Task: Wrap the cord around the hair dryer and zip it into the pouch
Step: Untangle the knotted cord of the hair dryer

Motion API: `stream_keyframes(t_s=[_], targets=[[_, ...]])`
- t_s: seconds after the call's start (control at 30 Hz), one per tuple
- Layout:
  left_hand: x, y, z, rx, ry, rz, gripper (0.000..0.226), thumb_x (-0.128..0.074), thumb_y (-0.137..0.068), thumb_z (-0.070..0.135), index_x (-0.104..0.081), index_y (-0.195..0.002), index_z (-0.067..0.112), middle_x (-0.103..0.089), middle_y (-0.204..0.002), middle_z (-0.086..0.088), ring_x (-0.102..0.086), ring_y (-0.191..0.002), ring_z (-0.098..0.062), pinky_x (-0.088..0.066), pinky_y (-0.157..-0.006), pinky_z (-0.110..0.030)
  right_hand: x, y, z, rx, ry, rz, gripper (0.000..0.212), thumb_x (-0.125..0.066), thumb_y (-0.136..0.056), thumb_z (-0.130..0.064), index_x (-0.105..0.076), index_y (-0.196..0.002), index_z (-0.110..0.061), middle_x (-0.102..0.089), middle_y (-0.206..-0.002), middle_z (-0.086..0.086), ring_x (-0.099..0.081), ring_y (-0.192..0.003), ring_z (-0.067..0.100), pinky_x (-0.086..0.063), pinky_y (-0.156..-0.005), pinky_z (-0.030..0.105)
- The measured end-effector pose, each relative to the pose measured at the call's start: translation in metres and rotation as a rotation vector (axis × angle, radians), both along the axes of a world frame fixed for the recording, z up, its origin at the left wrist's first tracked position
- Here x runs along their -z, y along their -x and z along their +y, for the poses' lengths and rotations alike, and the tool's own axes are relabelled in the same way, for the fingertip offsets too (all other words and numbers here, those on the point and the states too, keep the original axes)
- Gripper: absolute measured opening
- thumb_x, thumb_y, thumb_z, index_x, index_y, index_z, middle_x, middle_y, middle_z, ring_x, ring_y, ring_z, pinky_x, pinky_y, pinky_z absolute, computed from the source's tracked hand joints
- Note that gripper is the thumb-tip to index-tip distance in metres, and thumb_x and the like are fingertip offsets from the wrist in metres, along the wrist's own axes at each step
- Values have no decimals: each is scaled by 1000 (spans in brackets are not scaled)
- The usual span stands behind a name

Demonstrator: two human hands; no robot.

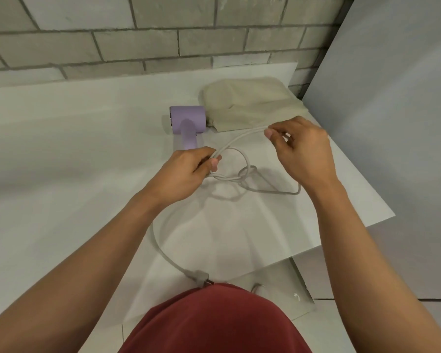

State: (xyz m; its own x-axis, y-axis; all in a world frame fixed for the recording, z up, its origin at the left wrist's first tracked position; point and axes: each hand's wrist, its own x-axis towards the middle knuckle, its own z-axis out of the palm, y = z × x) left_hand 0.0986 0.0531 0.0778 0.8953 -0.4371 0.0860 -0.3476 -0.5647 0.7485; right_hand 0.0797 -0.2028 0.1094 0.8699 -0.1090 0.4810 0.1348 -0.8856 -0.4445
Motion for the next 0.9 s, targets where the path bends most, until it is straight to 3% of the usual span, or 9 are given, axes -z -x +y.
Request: stream_keyframes(t_s=[0.1,0.23,0.3,0.4,0.47,0.6,0.67,0.77,0.9], targets=[[-4,-4,0,38,-56,-33,25,-49,-108,28,-71,-114,18,-74,-93,8,-66,-87,-5,-50,-78,-24,3,6,1,-4,217,146,41,-69,-96,-22,-67,-137,-18,-65,-132,6,-60,-113,34,-56,-89,48],[-6,-4,-3,42,-65,-58,26,-49,-108,26,-70,-110,12,-73,-90,4,-68,-85,-13,-50,-78,-30,-7,15,33,-180,374,-43,66,-67,-85,-17,-54,-150,-25,-54,-148,4,-51,-126,36,-43,-98,50],[-8,-3,-4,40,-71,-84,24,-49,-108,24,-70,-106,13,-71,-87,4,-65,-82,-13,-49,-74,-29,-5,12,47,-241,436,-116,51,-69,-87,-22,-65,-138,-26,-63,-138,1,-56,-122,32,-40,-103,54],[-9,-2,-3,42,-86,-108,23,-49,-108,24,-70,-107,15,-69,-87,5,-65,-82,-13,-48,-72,-28,6,1,50,-271,495,-196,19,-72,-91,-29,-80,-108,-26,-73,-102,-5,-66,-99,30,-45,-103,54],[-8,0,-2,29,-75,-104,23,-51,-107,26,-71,-109,16,-70,-87,4,-65,-82,-12,-49,-74,-30,9,-3,49,-276,477,-220,12,-73,-91,-30,-82,-97,-26,-72,-90,-5,-65,-86,30,-51,-90,46],[-1,-1,1,-8,-40,-66,20,-58,-104,31,-71,-101,17,-69,-76,5,-64,-71,-11,-53,-74,-37,4,0,48,-214,311,-251,14,-73,-95,-30,-82,-100,-22,-72,-91,-3,-62,-79,31,-51,-64,38],[3,-1,3,-4,-51,-47,20,-60,-102,31,-72,-99,16,-70,-75,2,-66,-71,-17,-55,-76,-45,-2,0,43,-148,139,-275,15,-72,-98,-30,-82,-104,-21,-72,-93,-1,-63,-82,29,-53,-66,40],[7,3,2,-4,-35,-17,17,-62,-102,29,-74,-98,18,-70,-72,6,-66,-68,-15,-56,-73,-39,-13,-3,32,-78,-133,-271,18,-71,-98,-32,-82,-106,-20,-73,-97,-1,-67,-88,25,-56,-77,43],[6,3,0,-19,-10,16,20,-61,-102,31,-74,-97,17,-73,-77,7,-67,-71,-8,-52,-71,-29,-11,-3,16,-4,-89,-88,20,-69,-97,-30,-81,-110,-21,-74,-105,1,-67,-95,27,-58,-83,47]])
